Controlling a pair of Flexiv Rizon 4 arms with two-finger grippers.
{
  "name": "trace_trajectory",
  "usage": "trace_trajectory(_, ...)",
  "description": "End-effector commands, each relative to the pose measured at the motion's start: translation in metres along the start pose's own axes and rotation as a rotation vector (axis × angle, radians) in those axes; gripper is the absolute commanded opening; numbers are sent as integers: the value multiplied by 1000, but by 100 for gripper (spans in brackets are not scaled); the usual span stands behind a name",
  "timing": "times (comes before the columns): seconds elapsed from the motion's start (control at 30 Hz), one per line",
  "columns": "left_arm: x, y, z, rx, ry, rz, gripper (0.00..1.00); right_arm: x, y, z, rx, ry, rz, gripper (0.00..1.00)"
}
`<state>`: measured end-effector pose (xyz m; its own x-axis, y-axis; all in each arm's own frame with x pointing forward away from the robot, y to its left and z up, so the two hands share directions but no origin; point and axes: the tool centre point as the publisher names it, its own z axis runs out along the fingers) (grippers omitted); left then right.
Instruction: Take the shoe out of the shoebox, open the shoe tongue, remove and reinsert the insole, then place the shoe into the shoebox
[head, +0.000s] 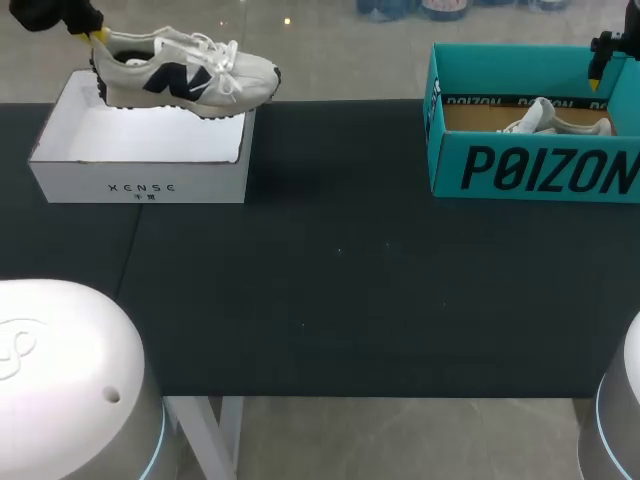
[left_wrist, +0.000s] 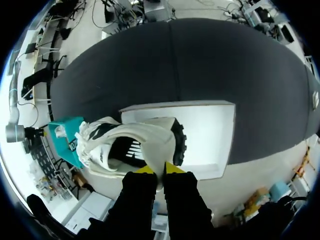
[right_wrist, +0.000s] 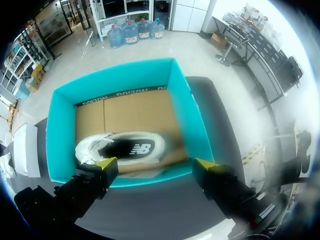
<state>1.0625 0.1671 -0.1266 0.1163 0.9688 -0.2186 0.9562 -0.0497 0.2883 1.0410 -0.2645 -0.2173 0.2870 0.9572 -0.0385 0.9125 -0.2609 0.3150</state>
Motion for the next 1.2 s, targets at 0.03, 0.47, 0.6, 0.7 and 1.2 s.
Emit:
trace_trajectory(0.03, -29, -37, 2, -92, 9, 11, 0, 0, 0, 0, -1, -1, 1, 100)
trace_trajectory(0.47, -110, -98, 35, -7, -76, 57, 0, 0, 0, 0, -1, -1, 1, 100)
trace_trajectory(0.6, -134, -114, 48, 16, -87, 79, 0, 0, 0, 0, -1, -1, 1, 100)
trace_trajectory(0.7, -153, -127, 58, 27, -93, 92, 0, 0, 0, 0, -1, -1, 1, 100)
trace_trajectory(1.2, -218, -187, 90, 47, -109, 102, 0, 0, 0, 0, -1, -1, 1, 100)
